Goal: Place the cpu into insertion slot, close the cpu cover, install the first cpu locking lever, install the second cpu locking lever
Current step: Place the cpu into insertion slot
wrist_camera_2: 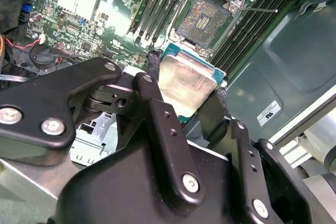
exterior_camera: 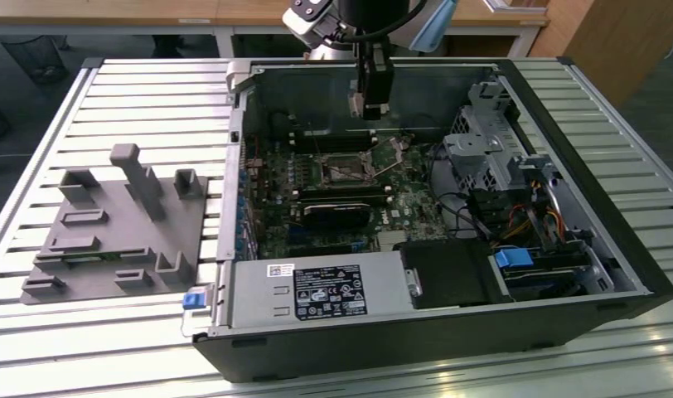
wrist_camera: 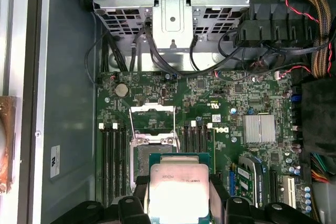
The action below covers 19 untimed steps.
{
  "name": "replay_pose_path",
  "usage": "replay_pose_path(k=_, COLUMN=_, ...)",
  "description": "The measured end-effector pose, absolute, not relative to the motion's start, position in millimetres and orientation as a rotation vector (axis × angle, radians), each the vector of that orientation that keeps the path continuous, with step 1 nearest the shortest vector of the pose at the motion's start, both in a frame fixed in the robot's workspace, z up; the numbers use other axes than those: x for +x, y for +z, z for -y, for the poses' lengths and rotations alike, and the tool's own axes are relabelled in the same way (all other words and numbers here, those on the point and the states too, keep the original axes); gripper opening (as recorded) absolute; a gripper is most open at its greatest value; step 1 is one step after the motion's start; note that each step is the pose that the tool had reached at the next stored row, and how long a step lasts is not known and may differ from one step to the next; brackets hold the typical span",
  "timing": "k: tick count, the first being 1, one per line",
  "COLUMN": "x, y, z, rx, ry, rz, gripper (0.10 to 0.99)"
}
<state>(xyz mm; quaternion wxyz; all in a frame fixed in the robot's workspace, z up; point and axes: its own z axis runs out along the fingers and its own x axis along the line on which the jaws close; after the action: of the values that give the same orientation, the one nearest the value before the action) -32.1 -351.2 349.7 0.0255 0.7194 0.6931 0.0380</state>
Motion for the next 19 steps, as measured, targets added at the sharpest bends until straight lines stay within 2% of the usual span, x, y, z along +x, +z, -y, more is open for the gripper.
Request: replay_pose_path(k=19, x=-32.1, y=346.8, z=351.2, rx=2.243, ry=0.117, rz=-2.122, gripper=0.541)
